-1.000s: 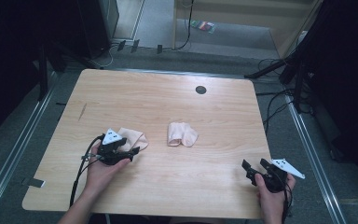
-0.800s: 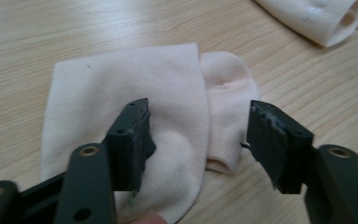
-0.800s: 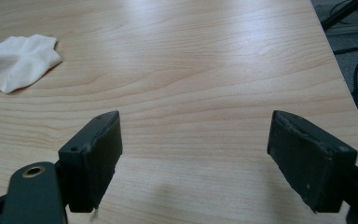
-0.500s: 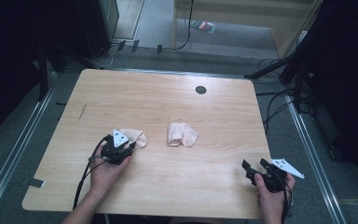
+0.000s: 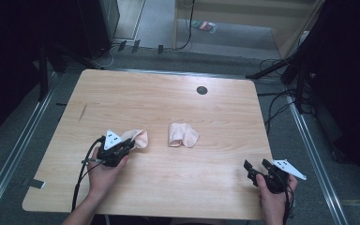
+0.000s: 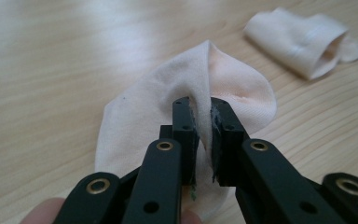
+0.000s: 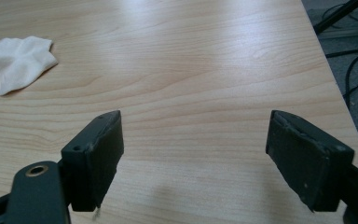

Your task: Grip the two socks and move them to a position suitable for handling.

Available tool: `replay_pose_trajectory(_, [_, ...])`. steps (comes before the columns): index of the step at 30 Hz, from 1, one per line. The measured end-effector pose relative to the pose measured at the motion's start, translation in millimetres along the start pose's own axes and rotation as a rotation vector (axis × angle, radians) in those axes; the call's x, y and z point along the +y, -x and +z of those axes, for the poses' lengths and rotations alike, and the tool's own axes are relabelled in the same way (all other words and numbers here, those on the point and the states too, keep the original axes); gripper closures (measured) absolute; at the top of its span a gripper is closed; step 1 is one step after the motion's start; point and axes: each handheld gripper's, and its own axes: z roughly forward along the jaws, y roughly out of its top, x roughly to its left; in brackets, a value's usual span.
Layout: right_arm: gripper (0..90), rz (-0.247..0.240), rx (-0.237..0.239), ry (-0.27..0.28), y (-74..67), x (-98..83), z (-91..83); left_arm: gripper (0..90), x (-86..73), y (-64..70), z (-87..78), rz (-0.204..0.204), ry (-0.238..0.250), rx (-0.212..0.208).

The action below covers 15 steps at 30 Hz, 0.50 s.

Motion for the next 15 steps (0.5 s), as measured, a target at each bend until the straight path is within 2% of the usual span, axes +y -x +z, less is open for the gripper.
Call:
replay_pose_trajectory(1, [19.4,0.003,0.011,0.012,-3.6,1.2,-1.4,82.9,4.9,5.6,-7.4,-0.008,0.032,-0.036])
replay_pose_trajectory(2, [19.4,0.006,0.019,0.018,-6.8,2.0,-2.4,82.9,4.9,5.6,-7.4,-0.008,0.032,-0.036])
replay_pose_trajectory(4, [19.6,-0.001,0.025,0.024,-10.5,2.9,-3.3,82.8,8.6,11.9,-13.3,-0.022,0.059,-0.072])
replay_pose_trajectory(5, [20.0,-0.003,0.048,0.033,-20.8,4.8,-4.7,82.8,11.3,18.7,-17.5,-0.025,0.078,-0.101])
replay_pose_trajectory(6, [20.0,-0.003,0.048,0.033,-20.8,4.8,-4.7,82.8,11.3,18.7,-17.5,-0.025,0.078,-0.101])
replay_pose_trajectory(7, [20.7,-0.012,0.076,0.038,-32.6,6.3,-5.3,82.8,13.1,25.7,-20.4,-0.028,0.093,-0.131])
replay_pose_trajectory(8, [20.7,-0.012,0.076,0.038,-32.6,6.3,-5.3,82.8,13.1,25.7,-20.4,-0.028,0.093,-0.131])
replay_pose_trajectory(9, [21.6,-0.009,0.115,0.045,-45.6,7.9,-5.7,82.8,14.1,32.7,-22.3,-0.031,0.106,-0.165])
replay_pose_trajectory(10, [21.6,-0.009,0.115,0.045,-45.6,7.9,-5.7,82.8,14.1,32.7,-22.3,-0.031,0.106,-0.165])
replay_pose_trajectory(11, [22.9,0.008,0.160,0.048,-60.0,9.6,-6.1,82.8,14.8,40.2,-23.6,-0.024,0.114,-0.184])
replay_pose_trajectory(12, [22.9,0.008,0.160,0.048,-60.0,9.6,-6.1,82.8,14.8,40.2,-23.6,-0.024,0.114,-0.184])
replay_pose_trajectory(13, [25.0,0.022,0.219,0.052,-76.0,10.8,-6.7,82.8,14.6,47.2,-24.6,-0.021,0.124,-0.203])
replay_pose_trajectory(14, [25.0,0.022,0.219,0.052,-76.0,10.8,-6.7,82.8,14.6,47.2,-24.6,-0.021,0.124,-0.203])
replay_pose_trajectory(15, [26.9,0.012,0.264,0.048,-94.7,10.9,-6.4,82.8,14.1,53.6,-25.2,-0.015,0.132,-0.213])
